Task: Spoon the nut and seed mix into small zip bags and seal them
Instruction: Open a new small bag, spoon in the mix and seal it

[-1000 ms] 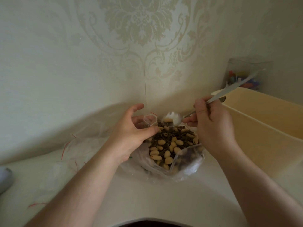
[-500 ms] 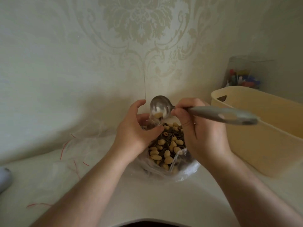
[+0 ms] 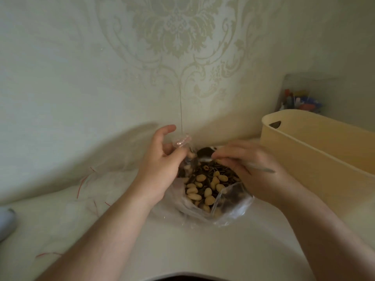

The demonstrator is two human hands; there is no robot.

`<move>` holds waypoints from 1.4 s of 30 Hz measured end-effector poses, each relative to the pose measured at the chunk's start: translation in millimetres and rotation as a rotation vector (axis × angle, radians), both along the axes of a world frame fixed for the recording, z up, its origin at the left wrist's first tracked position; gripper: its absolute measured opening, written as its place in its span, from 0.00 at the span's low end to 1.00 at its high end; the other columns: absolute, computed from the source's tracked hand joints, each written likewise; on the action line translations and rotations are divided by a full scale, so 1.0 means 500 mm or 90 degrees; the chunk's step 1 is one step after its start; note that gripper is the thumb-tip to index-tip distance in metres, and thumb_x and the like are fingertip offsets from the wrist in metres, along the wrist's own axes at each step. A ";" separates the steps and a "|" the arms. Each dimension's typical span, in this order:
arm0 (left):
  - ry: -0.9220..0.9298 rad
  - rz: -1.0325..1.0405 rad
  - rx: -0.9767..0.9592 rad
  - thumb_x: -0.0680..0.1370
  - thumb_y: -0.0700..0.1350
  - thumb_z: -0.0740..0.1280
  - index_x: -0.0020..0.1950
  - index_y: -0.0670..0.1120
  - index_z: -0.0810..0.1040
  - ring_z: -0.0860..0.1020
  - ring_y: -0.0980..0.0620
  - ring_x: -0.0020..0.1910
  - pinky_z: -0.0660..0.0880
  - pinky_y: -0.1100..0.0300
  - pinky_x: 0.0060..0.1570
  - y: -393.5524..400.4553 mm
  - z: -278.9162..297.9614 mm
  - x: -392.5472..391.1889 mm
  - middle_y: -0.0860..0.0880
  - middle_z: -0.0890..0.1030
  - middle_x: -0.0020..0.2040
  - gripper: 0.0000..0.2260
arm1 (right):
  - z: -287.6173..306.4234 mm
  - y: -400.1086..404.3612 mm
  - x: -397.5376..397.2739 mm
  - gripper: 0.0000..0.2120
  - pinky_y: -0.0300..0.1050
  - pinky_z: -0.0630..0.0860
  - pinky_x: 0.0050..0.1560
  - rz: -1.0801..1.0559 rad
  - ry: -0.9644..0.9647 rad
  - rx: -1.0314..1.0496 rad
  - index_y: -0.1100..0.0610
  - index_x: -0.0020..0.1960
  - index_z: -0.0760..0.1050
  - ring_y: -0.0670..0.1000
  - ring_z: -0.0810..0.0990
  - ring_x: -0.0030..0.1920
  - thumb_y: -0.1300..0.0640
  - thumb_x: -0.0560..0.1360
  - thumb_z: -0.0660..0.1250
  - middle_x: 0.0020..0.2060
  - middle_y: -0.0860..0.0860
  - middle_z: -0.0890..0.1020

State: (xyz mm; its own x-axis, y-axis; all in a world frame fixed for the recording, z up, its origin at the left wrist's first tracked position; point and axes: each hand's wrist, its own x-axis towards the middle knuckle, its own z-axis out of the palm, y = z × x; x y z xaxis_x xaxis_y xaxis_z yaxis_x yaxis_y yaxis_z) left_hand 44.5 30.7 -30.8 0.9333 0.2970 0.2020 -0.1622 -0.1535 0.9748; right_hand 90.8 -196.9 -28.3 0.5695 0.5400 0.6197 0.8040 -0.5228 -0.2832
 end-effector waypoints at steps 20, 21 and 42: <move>-0.081 -0.135 -0.092 0.84 0.33 0.64 0.75 0.57 0.71 0.83 0.49 0.63 0.79 0.56 0.61 -0.030 0.000 -0.001 0.46 0.86 0.61 0.24 | 0.013 0.081 -0.043 0.15 0.40 0.80 0.49 -0.054 0.365 0.170 0.39 0.62 0.80 0.38 0.83 0.48 0.42 0.77 0.74 0.47 0.38 0.85; -0.084 -0.138 -0.101 0.83 0.34 0.66 0.74 0.56 0.72 0.83 0.49 0.64 0.79 0.57 0.60 -0.030 0.000 -0.001 0.46 0.85 0.62 0.24 | 0.015 0.084 -0.045 0.12 0.40 0.81 0.50 -0.035 0.382 0.210 0.40 0.60 0.82 0.39 0.84 0.48 0.47 0.77 0.74 0.47 0.38 0.86; -0.014 -0.199 -0.067 0.75 0.54 0.73 0.52 0.58 0.83 0.82 0.56 0.49 0.77 0.62 0.42 -0.029 -0.015 -0.006 0.53 0.86 0.51 0.06 | -0.004 0.086 -0.032 0.18 0.56 0.80 0.65 0.259 0.721 0.559 0.65 0.68 0.77 0.63 0.83 0.63 0.65 0.79 0.68 0.61 0.64 0.84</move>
State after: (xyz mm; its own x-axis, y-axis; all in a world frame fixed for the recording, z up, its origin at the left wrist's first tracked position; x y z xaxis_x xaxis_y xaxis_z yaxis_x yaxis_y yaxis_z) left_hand 41.5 16.2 -38.2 0.9784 0.0175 0.2062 -0.2064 0.0084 0.9784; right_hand 74.6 -154.0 -30.2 0.8649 0.4738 0.1657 -0.0074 0.3422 -0.9396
